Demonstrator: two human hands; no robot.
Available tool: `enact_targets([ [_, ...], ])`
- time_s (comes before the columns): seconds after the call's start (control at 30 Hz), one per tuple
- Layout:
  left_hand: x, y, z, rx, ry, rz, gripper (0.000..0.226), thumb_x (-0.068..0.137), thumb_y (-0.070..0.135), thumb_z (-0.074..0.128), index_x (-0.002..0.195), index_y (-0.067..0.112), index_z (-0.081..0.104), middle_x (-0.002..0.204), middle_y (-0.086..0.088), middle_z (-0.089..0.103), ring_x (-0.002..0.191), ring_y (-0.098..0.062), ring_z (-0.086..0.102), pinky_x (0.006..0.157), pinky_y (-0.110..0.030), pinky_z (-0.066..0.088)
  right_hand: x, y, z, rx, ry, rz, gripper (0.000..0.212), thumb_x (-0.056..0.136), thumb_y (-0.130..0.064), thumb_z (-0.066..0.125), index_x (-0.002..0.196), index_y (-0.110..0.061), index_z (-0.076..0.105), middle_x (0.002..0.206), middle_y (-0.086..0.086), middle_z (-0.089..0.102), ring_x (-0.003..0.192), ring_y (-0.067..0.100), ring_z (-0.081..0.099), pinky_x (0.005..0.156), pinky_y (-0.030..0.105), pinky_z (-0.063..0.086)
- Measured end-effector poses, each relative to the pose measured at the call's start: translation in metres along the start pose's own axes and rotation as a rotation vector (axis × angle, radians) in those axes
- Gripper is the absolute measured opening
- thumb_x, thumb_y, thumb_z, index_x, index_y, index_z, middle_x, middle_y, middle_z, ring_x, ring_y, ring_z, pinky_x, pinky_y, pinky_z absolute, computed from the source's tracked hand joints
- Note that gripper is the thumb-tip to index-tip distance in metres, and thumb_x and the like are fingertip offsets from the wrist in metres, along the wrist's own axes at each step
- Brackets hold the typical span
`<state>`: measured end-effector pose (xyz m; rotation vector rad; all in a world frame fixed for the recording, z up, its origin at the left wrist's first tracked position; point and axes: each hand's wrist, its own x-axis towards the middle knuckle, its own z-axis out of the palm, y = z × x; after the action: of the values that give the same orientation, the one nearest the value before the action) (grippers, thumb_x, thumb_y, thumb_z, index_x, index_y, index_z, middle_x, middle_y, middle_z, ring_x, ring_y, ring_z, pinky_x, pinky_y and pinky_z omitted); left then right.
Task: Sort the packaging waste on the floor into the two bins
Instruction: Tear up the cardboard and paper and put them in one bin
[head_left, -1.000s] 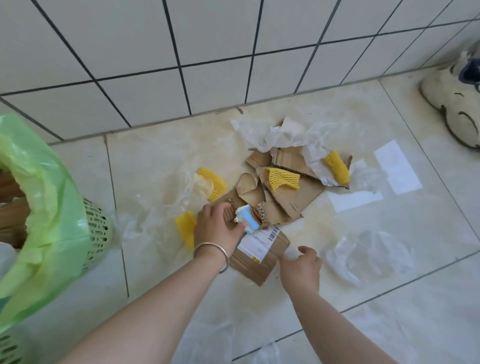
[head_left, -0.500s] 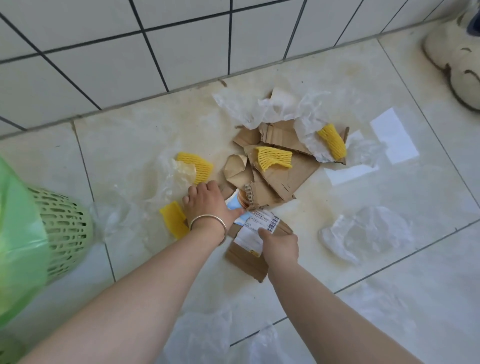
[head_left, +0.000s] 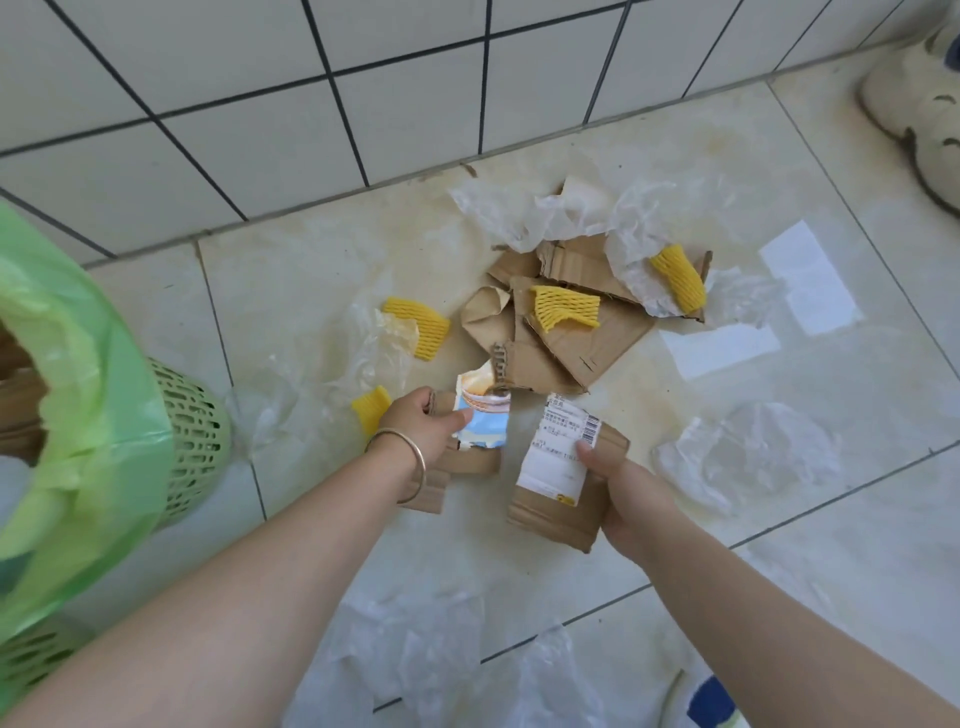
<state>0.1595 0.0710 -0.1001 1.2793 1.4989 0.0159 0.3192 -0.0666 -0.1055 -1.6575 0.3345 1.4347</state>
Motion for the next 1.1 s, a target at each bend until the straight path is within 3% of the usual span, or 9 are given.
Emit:
enact_targets([
  [0.07,-0.008,-0.005,0.002,0.006,-0.04,0.012,0.031,0.082,0.026,0.068,0.088,-0.002,0.057,0.1,-0.026,0.058,0.082,-0.038,0.054,0.059,-0.029,0.038,-0.002,0.004,0.006,-0.038,-0.107,-0.027,0.037,0.086,-0.024,0.062,0.121,-0.012,0.061,0.117,0.01,0.068,0.11,0.028,0.062,0.101,0.046,0.045],
  [0.13,-0.016,-0.01,0.005,0.006,-0.125,0.044,0.02,0.082,0.024,0.068,0.083,0.01,0.054,0.076,0.003,0.04,0.071,-0.024,0.046,0.055,-0.024,0.034,-0.005,0.007,0.016,-0.088,-0.192,-0.06,0.048,0.08,-0.034,0.066,0.123,-0.015,0.06,0.123,0.009,0.065,0.114,0.027,0.061,0.1,0.047,0.044],
  [0.17,-0.02,-0.012,0.007,-0.017,-0.176,0.046,0.015,0.083,0.021,0.068,0.085,0.014,0.055,0.074,-0.001,0.052,0.069,-0.018,0.047,0.054,-0.02,0.035,-0.007,0.008,0.021,-0.086,-0.229,-0.076,0.051,0.078,-0.036,0.068,0.124,-0.015,0.06,0.124,0.011,0.064,0.114,0.029,0.061,0.099,0.049,0.045],
  [0.27,-0.032,-0.018,0.015,-0.145,-0.221,0.027,0.008,0.089,0.016,0.058,0.082,0.021,0.059,0.08,0.003,0.063,0.075,-0.013,0.057,0.067,-0.014,0.044,-0.01,0.016,0.03,-0.057,-0.135,-0.068,0.035,0.085,-0.024,0.065,0.118,-0.012,0.061,0.114,0.013,0.069,0.104,0.033,0.066,0.094,0.052,0.05],
  [0.37,-0.041,-0.021,0.024,-0.233,-0.175,-0.035,0.024,0.094,0.036,0.048,0.097,0.016,0.063,0.099,-0.003,0.068,0.094,-0.02,0.062,0.09,-0.032,0.046,-0.016,0.023,0.036,-0.319,-0.02,-0.182,0.032,0.087,-0.027,0.063,0.115,-0.015,0.055,0.111,0.006,0.067,0.099,0.026,0.065,0.091,0.045,0.052],
  [0.57,-0.044,-0.026,0.035,-0.278,-0.169,-0.061,0.016,0.079,0.02,0.073,0.086,0.018,0.059,0.09,-0.001,0.069,0.074,-0.015,0.065,0.067,-0.024,0.053,-0.025,0.02,0.037,-0.561,0.023,-0.282,0.032,0.089,-0.031,0.06,0.113,-0.019,0.043,0.102,-0.002,0.057,0.093,0.017,0.057,0.079,0.03,0.046],
  [0.8,-0.027,-0.007,0.025,-0.368,-0.104,0.009,0.016,0.08,0.011,0.071,0.079,0.019,0.058,0.079,0.006,0.066,0.066,-0.008,0.062,0.049,-0.012,0.049,0.0,-0.018,0.037,-0.017,0.224,-0.085,0.045,0.085,-0.052,0.056,0.103,-0.011,0.062,0.103,0.013,0.068,0.095,0.03,0.067,0.084,0.038,0.055],
  [0.9,-0.022,-0.006,0.017,-0.288,-0.216,0.018,0.015,0.08,0.011,0.071,0.08,0.018,0.058,0.08,0.004,0.067,0.067,-0.008,0.062,0.051,-0.011,0.049,0.015,-0.04,0.038,0.132,0.251,-0.009,0.064,0.082,-0.058,0.057,0.122,-0.009,0.054,0.121,0.018,0.064,0.093,0.031,0.066,0.094,0.044,0.052],
  [1.1,-0.012,-0.018,0.007,-0.199,-0.321,-0.033,0.016,0.08,0.01,0.071,0.082,0.018,0.058,0.079,0.006,0.066,0.065,-0.005,0.063,0.051,-0.012,0.048,0.04,-0.066,0.054,0.128,0.265,0.015,0.034,0.087,-0.04,0.06,0.108,-0.015,0.051,0.103,0.006,0.062,0.068,0.014,0.06,0.055,0.026,0.047],
])
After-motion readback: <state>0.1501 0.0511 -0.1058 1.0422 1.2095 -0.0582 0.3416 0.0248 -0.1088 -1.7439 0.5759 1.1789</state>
